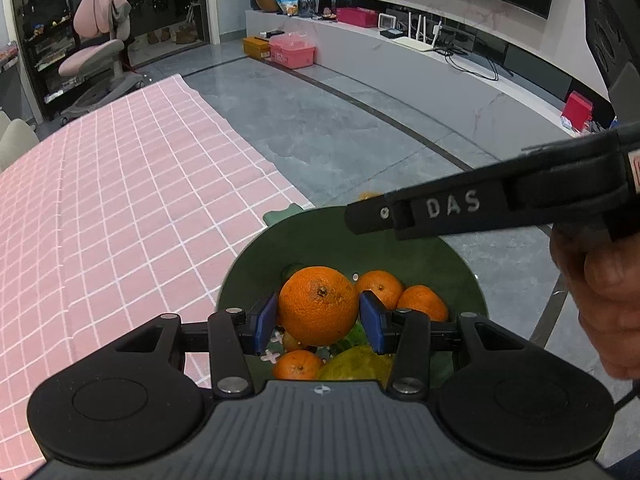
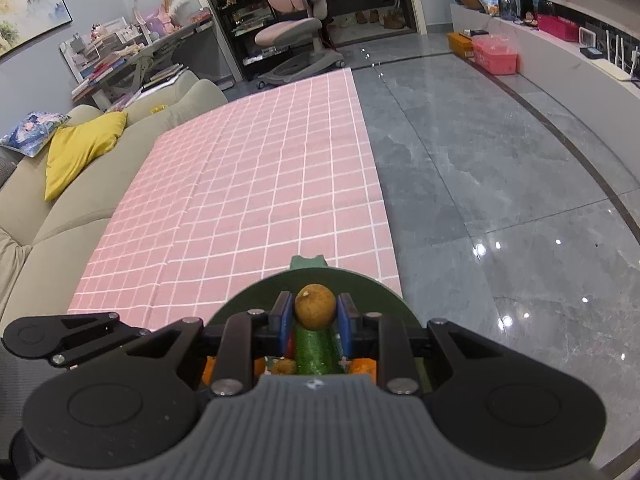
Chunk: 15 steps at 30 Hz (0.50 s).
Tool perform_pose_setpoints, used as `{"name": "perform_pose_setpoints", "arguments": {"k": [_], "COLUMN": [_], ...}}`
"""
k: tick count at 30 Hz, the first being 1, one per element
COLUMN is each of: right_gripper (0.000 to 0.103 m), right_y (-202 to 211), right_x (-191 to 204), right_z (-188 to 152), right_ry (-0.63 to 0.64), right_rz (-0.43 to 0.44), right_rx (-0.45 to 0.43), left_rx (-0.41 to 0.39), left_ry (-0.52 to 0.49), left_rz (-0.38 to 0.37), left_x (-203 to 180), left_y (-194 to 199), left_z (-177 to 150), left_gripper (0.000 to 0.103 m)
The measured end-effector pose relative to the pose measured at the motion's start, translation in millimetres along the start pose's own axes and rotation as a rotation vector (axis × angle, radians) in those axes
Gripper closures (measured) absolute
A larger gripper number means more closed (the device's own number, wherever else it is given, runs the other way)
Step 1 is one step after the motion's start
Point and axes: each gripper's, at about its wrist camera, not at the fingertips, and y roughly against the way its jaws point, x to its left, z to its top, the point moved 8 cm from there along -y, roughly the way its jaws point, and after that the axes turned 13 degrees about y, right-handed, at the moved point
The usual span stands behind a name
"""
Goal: Organize fruits
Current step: 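Carry the orange and kiwi over the green colander with both grippers, then lower the orange and kiwi into the colander and open both grippers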
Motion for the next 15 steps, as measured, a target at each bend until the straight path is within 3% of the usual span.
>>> {"name": "perform_pose_setpoints", "arguments": {"k": [15], "right_gripper": [0.083], "right_y": [-63.6], "right_x": [2.0], "right_z": [-17.9], "right_ry": [-0.016], "right_rz": [0.019], "right_rx": [0.092], "left_rx": [0.069], "left_ry": [0.012], "left_rz": [0.068], "left_x": [15.7], "left_y": [-39.6], "left_z": [-11.5], "left_gripper": [0.052]}}
